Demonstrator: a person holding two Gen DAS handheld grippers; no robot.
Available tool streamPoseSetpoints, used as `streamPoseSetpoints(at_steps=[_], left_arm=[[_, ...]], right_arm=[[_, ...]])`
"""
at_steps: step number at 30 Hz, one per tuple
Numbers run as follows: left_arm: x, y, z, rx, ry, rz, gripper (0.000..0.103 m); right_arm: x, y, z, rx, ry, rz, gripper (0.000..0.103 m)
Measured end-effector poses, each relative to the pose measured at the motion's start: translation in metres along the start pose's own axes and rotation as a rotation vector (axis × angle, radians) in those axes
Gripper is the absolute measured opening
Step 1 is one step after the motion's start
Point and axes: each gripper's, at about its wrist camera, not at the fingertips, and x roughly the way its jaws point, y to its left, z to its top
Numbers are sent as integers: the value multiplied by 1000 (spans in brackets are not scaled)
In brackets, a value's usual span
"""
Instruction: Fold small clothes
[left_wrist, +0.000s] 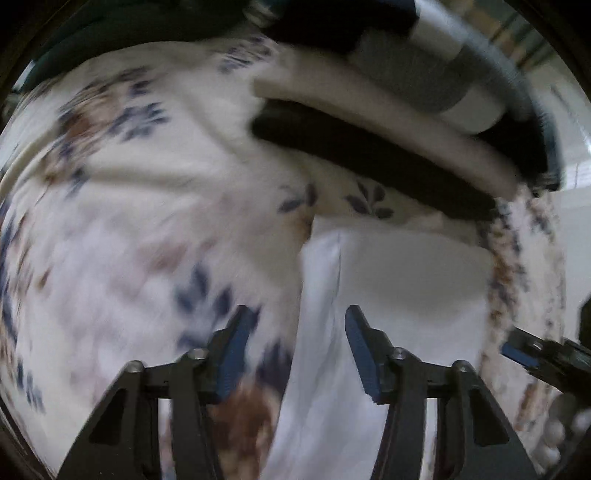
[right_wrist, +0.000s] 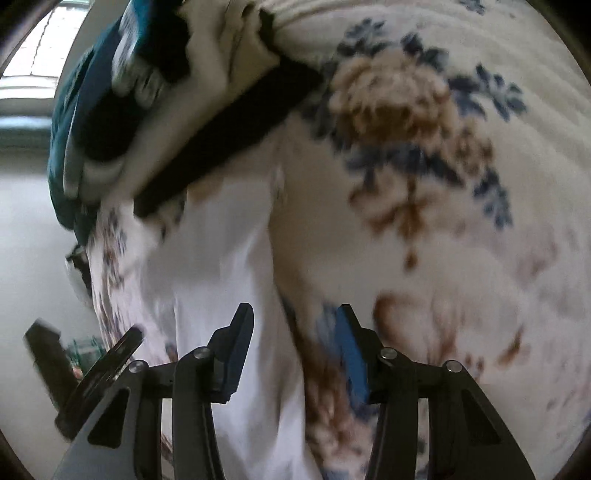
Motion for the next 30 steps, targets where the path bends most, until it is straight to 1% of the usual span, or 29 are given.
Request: streamPoseSetpoints(at_steps=[1, 2, 5, 6, 11, 13, 14, 15, 16, 17, 18, 19, 20, 22, 23, 24, 25, 27, 29, 30], left_arm=[[11, -2, 6, 10, 13, -7, 2], [16, -1, 9, 6, 17, -11, 2], [14, 18, 9, -42, -32, -61, 2], [13, 29, 7, -69, -35, -95, 1], [11, 57, 4, -114, -15, -143, 1], [14, 59, 4, -114, -7, -161, 1], [16, 60, 5, -110, -1, -162, 1], [19, 60, 7, -105, 7, -165, 1], [20, 61, 7, -104, 14, -167, 1], [20, 61, 14, -107, 19, -171, 1], [21, 61, 15, -103, 24, -180, 1], [18, 65, 16, -100, 25, -188, 2], [16, 66, 16, -99, 24, -200, 2], [12, 67, 16, -83, 15, -208, 2], [11, 68, 15, -75, 12, -206, 2], [12, 68, 15, -66, 14, -203, 2], [13, 68, 15, -61, 16, -200, 2], [17, 67, 15, -59, 22, -196, 2], [21, 66, 17, -51, 27, -189, 2], [24, 62, 18, -48, 31, -185, 2]], right_arm=[[3, -3, 3, 6, 6, -1, 49], [6, -6, 4, 9, 14, -3, 50], [16, -13, -2, 10, 59, -17, 50], [19, -11, -8, 11, 70, -15, 50], [40, -2, -51, 17, 137, 2, 49], [52, 4, -67, 15, 163, 5, 42], [57, 5, -75, 12, 174, -18, 18], [60, 5, -80, 8, 171, -67, 2], [58, 0, -84, 25, 152, -130, 1], [56, -6, -85, 50, 146, -174, 0], [50, -14, -85, 90, 132, -201, 0], [41, -21, -84, 115, 116, -184, 0], [34, -23, -82, 136, 103, -146, 1], [22, -22, -72, 158, 70, -36, 2], [19, -19, -65, 153, 50, -27, 7], [17, -16, -57, 147, 29, -27, 15], [19, -13, -47, 148, 14, -26, 17], [30, -8, -21, 173, 6, 8, 17], [46, 7, 8, 178, 1, 100, 17], [53, 13, 17, 172, 8, 131, 17]])
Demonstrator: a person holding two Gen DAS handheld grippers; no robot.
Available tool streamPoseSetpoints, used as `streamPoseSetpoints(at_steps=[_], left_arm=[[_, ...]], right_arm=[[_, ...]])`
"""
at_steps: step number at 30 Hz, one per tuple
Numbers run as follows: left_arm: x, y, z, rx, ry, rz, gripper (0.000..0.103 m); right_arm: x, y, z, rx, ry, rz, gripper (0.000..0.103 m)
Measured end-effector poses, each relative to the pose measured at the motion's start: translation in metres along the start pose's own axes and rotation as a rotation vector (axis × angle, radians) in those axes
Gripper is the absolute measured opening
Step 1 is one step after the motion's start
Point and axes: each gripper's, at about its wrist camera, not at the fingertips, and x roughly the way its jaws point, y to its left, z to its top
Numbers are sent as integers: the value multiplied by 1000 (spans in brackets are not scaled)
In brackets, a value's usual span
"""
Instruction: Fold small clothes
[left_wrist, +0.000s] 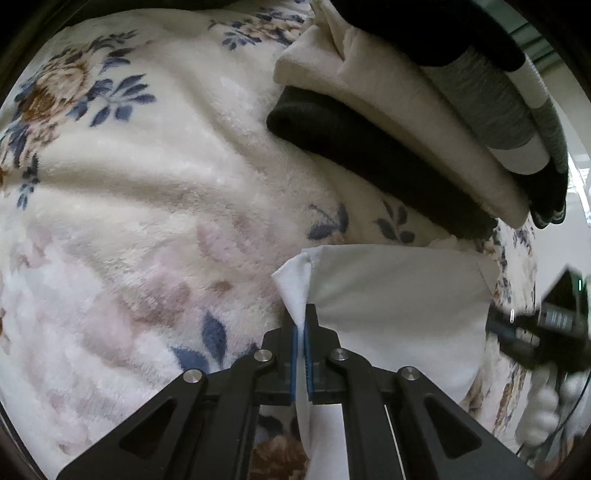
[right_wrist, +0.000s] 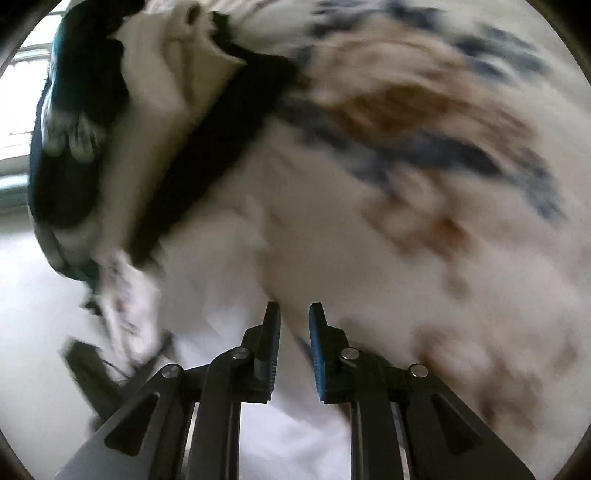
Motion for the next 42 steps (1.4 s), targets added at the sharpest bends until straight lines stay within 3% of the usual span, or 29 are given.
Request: streamPoseSetpoints(at_steps=[1, 2, 4, 5, 9, 10, 12, 15, 16, 18, 21, 22, 23, 24, 25, 26, 28, 30, 35, 36, 37, 38, 39, 40, 41, 42], left_arm=[[1, 0, 1, 2, 2, 3, 2], [1, -1, 0, 4, 3, 4, 2], [1, -3, 0, 5, 3, 2, 2], [-1, -3, -1, 5, 2, 0, 2], [1, -4, 0, 3, 5, -4, 2], [1, -3, 1, 3, 8, -5, 2], [4, -1, 4, 1, 12, -7, 2], [10, 2, 9, -2, 17, -6, 2], [12, 3, 11, -3, 23, -9, 2], [14, 5, 16, -4, 35, -15, 4], [6, 9, 20, -31, 53, -50, 5], [-2, 12, 21, -50, 51, -84, 11], [-7, 15, 21, -60, 43, -102, 17], [-15, 21, 21, -78, 24, -148, 42], [-17, 24, 21, -89, 12, -178, 72], [-16, 28, 21, -101, 4, -201, 77], [0, 34, 21, -124, 31, -258, 76], [16, 27, 24, -84, 53, -261, 76], [20, -15, 35, 107, 14, -228, 76], [23, -23, 35, 149, 12, -213, 59], [26, -31, 36, 191, 9, -180, 31], [30, -36, 37, 210, 14, -167, 17], [33, -38, 39, 218, 27, -170, 8], [33, -40, 41, 217, 23, -169, 8], [31, -39, 40, 219, 12, -170, 7], [26, -39, 40, 225, 1, -174, 7]], right_arm=[[10, 10, 10, -16, 17, 18, 17], [12, 17, 16, -27, 6, -28, 17], [2, 27, 23, -21, -68, -226, 17], [-3, 31, 22, -1, -97, -244, 17], [-35, 43, 1, -38, -149, -67, 17], [-36, 48, -7, -76, -129, -22, 17], [-10, 63, -19, -180, 41, 86, 17], [31, 75, -17, -234, 97, 16, 17], [46, 74, -7, -239, 69, -73, 17], [56, 71, 8, -230, 27, -155, 17], [50, 78, 17, -222, -17, -170, 19], [43, 84, 13, -235, -17, -158, 25], [33, 90, 6, -249, -19, -134, 46], [22, 94, -2, -266, -34, -112, 67], [11, 90, -5, -279, -50, -107, 74], [5, 88, -10, -285, -63, -112, 79], [6, 72, -13, -273, -37, -123, 81], [6, 44, -8, -239, 6, -116, 81], [35, 7, 7, -211, 113, 62, 81], [34, 4, 11, -210, 116, 83, 83], [38, 7, 12, -209, 112, 112, 83], [39, 9, 15, -211, 112, 145, 82], [39, 9, 15, -209, 108, 155, 76], [38, 10, 16, -205, 95, 160, 67], [38, 11, 16, -208, 93, 147, 42], [38, 14, 15, -218, 88, 117, 26]])
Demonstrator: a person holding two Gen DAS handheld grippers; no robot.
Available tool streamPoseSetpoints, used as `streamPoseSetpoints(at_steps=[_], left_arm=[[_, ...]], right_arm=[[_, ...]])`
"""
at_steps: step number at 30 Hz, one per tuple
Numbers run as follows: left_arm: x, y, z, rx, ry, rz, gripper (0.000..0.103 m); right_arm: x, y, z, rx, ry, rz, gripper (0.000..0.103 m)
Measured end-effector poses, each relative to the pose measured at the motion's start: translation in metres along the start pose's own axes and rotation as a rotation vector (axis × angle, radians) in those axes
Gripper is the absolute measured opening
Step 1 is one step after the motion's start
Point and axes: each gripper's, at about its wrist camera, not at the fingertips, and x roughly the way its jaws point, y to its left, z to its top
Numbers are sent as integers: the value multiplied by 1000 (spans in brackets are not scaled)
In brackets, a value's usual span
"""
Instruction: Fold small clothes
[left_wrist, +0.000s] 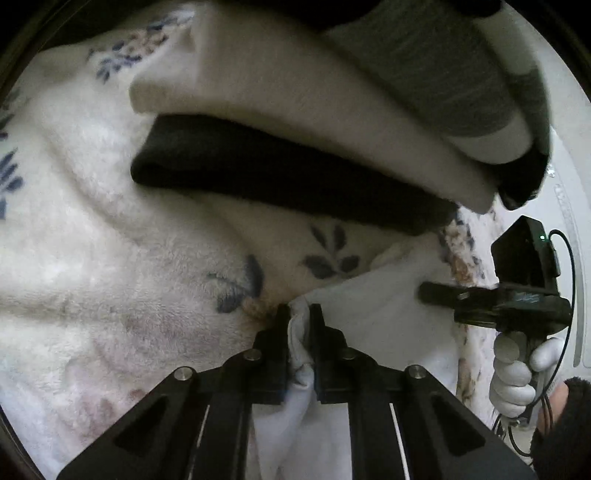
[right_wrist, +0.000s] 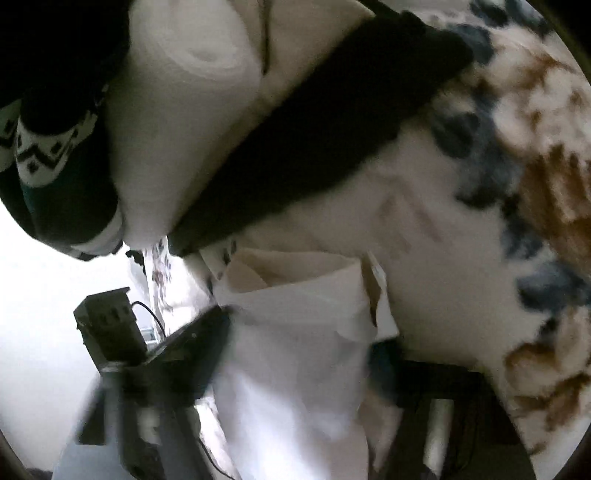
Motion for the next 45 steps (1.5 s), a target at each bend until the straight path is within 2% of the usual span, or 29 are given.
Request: streamPoseSetpoints(at_steps=[2, 3, 8, 12, 15, 18, 20, 21, 22, 24, 26, 29, 30, 33, 35, 37, 38, 40, 41, 43, 45], left_arm=[[-13, -4, -3, 4, -26, -14, 7], [-21, -5, -4, 4, -36, -30, 7], [-59, -24, -13, 30, -89, -60, 7], [-98, -36, -31, 49, -130, -91, 7], [-130, -43, -64, 52, -131, -119, 7], [-143, -49, -101, 44, -89, -104, 12], [-150, -48, -133, 15, -36, -57, 34], [-155, -44, -157, -4, 0, -34, 50], [-157, -41, -171, -17, 19, -17, 57], [-165, -31, -202, -65, 58, 15, 57], [-170, -19, -224, -137, 103, 32, 57], [-181, -15, -229, -159, 96, 48, 57], [-179, -19, -221, -154, 78, 75, 57], [-169, -28, -198, -120, 34, 88, 57], [-147, -42, -177, -70, 11, 101, 57], [-123, -47, -170, -28, 22, 119, 57], [-107, -52, -168, -3, 43, 137, 57], [-80, -53, -178, 28, 114, 191, 57], [-68, -51, -189, 38, 156, 204, 57], [-60, -49, -209, 43, 229, 213, 57], [-72, -50, -225, 51, 245, 201, 57]], right_arm=[[-10, 5, -4, -28, -7, -27, 10], [-14, 8, -7, -39, -11, -22, 7], [-57, 32, -29, -102, -63, 17, 5], [-88, 60, -61, -186, -86, 24, 5], [-108, 71, -94, -226, -86, 33, 5], [-123, 75, -140, -260, -56, 26, 5], [-120, 72, -174, -267, -2, 10, 9], [-116, 68, -188, -274, 39, -4, 16], [-112, 62, -205, -281, 83, -30, 22], [-110, 48, -243, -272, 174, -83, 51], [-111, 34, -265, -244, 214, -116, 57], [-128, 13, -281, -177, 203, -123, 57], [-135, 11, -281, -158, 175, -121, 57], [-151, 12, -272, -87, 60, -70, 59], [-144, 21, -261, -55, -11, -42, 59], [-126, 36, -253, -46, -37, -46, 59], [-108, 44, -250, -54, -44, -77, 59], [-70, 52, -252, -79, 0, -168, 59], [-54, 51, -258, -85, 36, -246, 59], [-34, 45, -278, -104, 127, -339, 59], [-32, 37, -304, -99, 189, -346, 59]])
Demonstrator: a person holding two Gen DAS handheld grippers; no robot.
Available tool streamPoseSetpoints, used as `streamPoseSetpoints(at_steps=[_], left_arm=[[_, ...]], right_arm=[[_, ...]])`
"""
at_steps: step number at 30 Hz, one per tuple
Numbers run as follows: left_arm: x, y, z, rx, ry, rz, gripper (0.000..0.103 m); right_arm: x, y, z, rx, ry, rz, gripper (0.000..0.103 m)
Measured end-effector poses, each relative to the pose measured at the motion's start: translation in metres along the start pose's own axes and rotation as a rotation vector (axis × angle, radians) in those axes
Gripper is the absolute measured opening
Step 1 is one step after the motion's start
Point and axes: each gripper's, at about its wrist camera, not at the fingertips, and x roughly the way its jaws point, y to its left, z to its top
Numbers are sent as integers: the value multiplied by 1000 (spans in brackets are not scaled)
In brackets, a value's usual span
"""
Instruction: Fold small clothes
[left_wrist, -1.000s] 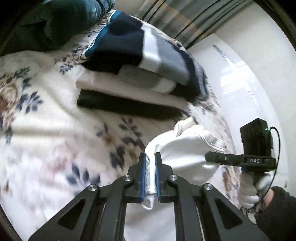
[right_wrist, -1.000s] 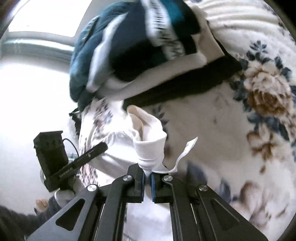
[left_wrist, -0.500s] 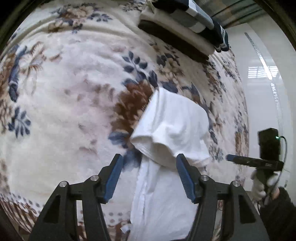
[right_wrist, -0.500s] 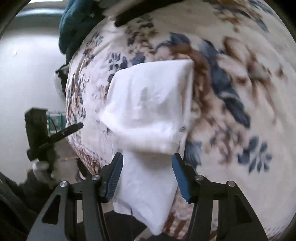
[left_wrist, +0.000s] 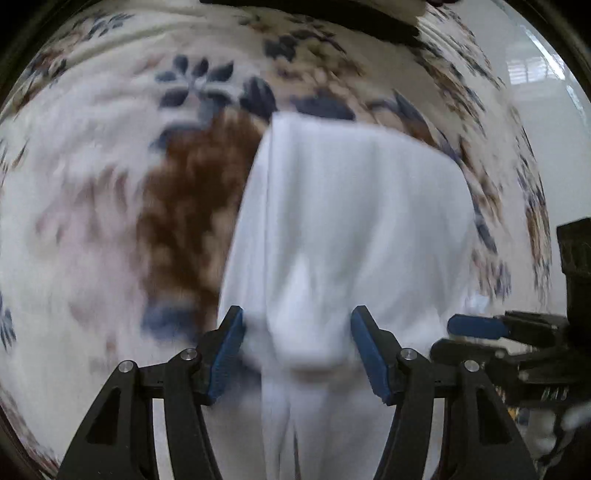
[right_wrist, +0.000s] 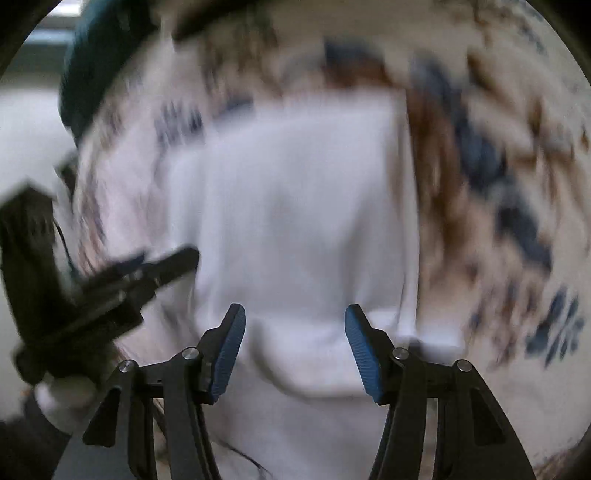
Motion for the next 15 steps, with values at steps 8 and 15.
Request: streamPoseSetpoints(at_steps=[8, 15], left_arm=[[-26, 68, -1, -313, -81, -145, 57], [-14, 53, 9, -306, -110, -176, 8]], right_arm=[[-45, -64, -34, 326, -137, 146, 59], [-21, -71, -22, 394, -153, 89, 19]])
